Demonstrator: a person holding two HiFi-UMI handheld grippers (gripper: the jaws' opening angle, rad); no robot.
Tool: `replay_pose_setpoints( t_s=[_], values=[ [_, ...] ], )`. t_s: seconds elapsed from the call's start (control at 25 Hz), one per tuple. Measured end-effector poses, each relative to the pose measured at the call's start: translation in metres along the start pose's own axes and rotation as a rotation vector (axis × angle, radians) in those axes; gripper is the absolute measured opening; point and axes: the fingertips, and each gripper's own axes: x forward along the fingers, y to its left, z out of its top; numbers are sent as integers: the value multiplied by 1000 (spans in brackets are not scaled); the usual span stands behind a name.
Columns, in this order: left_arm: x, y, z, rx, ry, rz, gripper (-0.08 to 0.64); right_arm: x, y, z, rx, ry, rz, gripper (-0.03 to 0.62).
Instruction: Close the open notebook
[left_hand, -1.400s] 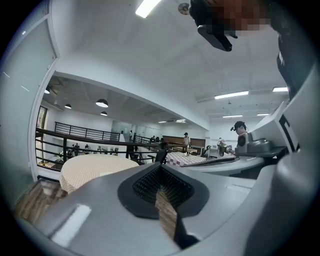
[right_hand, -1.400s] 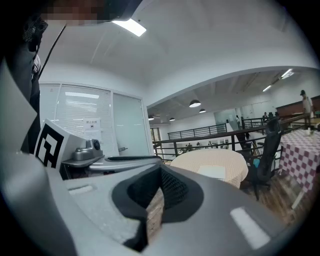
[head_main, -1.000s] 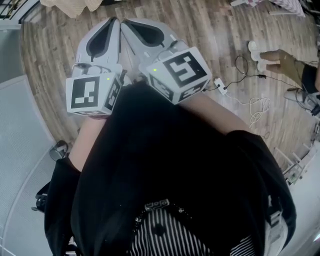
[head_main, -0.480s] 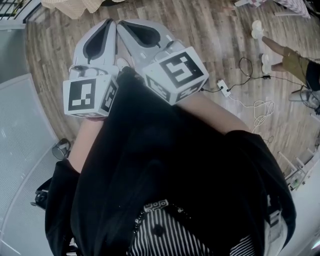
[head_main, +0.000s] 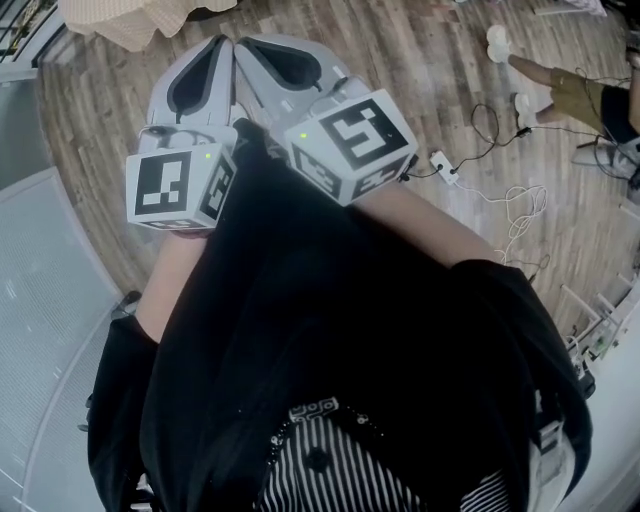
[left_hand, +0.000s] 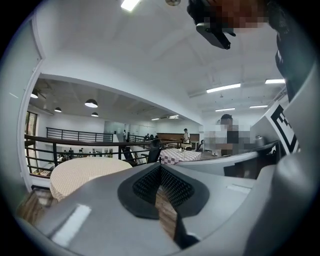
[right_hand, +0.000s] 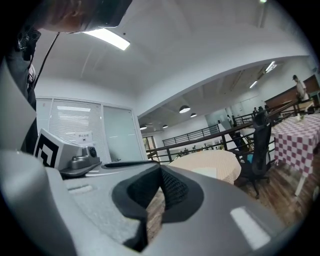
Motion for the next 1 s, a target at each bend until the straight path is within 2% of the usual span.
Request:
replay_pose_setpoints(
  t_s=[0.28, 0.68, 1.0],
  values=[
    [28, 39, -4, -15, 0, -28, 0, 43, -15, -1, -14, 29, -32, 0],
    [83, 153, -3, -66, -1, -8, 0, 164, -35, 17, -98, 42, -71, 0],
    [112, 243, 9, -100, -4, -34, 0, 260, -40, 37, -122, 71, -90, 0]
  ],
)
